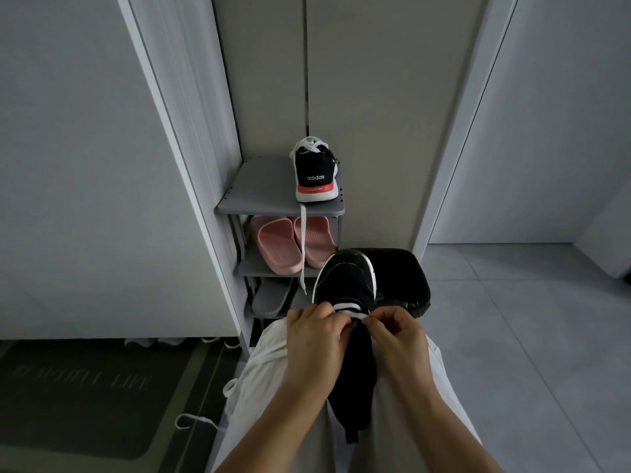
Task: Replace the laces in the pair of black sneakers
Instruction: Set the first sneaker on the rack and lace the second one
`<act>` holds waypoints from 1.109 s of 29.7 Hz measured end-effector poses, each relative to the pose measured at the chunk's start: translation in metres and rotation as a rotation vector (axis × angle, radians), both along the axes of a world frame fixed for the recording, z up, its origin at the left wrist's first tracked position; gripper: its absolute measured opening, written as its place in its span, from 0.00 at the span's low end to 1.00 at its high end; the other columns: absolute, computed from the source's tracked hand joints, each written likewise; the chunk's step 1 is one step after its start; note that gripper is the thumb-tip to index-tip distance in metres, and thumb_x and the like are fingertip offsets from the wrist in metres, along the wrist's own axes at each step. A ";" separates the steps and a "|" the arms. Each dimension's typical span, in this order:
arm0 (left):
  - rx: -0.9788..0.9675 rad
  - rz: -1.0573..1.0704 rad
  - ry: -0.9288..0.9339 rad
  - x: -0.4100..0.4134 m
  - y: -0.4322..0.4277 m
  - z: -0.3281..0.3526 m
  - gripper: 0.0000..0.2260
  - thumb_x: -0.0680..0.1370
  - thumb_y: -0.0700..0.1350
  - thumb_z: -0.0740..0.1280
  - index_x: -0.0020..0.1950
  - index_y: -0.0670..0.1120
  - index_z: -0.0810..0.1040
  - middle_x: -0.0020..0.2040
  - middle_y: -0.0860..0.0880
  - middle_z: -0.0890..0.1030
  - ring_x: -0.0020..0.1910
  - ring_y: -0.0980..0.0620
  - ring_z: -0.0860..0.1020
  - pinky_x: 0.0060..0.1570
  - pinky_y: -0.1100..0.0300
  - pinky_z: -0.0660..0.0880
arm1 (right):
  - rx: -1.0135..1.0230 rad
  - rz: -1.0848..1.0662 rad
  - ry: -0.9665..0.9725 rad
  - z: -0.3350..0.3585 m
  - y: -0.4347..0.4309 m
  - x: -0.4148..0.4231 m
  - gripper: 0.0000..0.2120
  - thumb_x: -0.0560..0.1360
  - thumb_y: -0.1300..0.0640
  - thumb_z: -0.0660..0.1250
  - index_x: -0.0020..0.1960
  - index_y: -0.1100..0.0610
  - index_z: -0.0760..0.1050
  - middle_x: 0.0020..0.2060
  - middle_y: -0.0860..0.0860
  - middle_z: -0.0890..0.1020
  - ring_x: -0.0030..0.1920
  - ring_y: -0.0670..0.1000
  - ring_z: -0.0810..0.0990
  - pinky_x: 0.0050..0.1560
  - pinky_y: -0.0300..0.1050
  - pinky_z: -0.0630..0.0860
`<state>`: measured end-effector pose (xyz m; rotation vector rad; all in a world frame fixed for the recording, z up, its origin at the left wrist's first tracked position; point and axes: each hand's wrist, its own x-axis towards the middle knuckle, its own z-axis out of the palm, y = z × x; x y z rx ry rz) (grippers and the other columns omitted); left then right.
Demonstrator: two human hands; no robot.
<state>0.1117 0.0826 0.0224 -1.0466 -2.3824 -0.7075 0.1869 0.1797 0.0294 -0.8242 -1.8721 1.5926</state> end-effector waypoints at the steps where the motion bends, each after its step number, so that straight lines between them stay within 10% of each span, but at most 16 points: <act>1: 0.022 -0.006 0.000 0.000 0.000 -0.002 0.03 0.66 0.50 0.69 0.33 0.53 0.80 0.28 0.56 0.73 0.28 0.56 0.74 0.40 0.65 0.60 | -0.003 0.006 -0.011 0.000 0.001 0.000 0.04 0.72 0.64 0.68 0.41 0.57 0.77 0.33 0.49 0.81 0.34 0.43 0.78 0.35 0.32 0.74; 8: 0.020 0.026 -0.015 0.002 0.002 -0.007 0.08 0.71 0.52 0.64 0.38 0.53 0.82 0.28 0.56 0.74 0.29 0.56 0.74 0.41 0.63 0.58 | 0.031 0.071 -0.073 0.002 0.002 -0.002 0.05 0.72 0.62 0.70 0.41 0.53 0.78 0.36 0.49 0.81 0.36 0.43 0.79 0.35 0.28 0.73; 19: 0.152 0.025 -0.068 0.001 0.012 -0.016 0.10 0.69 0.53 0.62 0.37 0.54 0.82 0.31 0.55 0.73 0.35 0.56 0.71 0.44 0.63 0.59 | -0.526 0.201 0.060 0.014 0.008 -0.003 0.09 0.74 0.68 0.62 0.37 0.60 0.76 0.21 0.47 0.73 0.23 0.40 0.71 0.26 0.30 0.69; 33: 0.031 0.000 0.207 0.014 -0.021 -0.021 0.05 0.70 0.41 0.66 0.34 0.49 0.74 0.32 0.53 0.73 0.37 0.55 0.71 0.47 0.59 0.62 | -0.058 0.161 -0.001 -0.005 0.000 0.001 0.03 0.73 0.66 0.67 0.45 0.60 0.74 0.33 0.49 0.78 0.31 0.38 0.75 0.34 0.30 0.72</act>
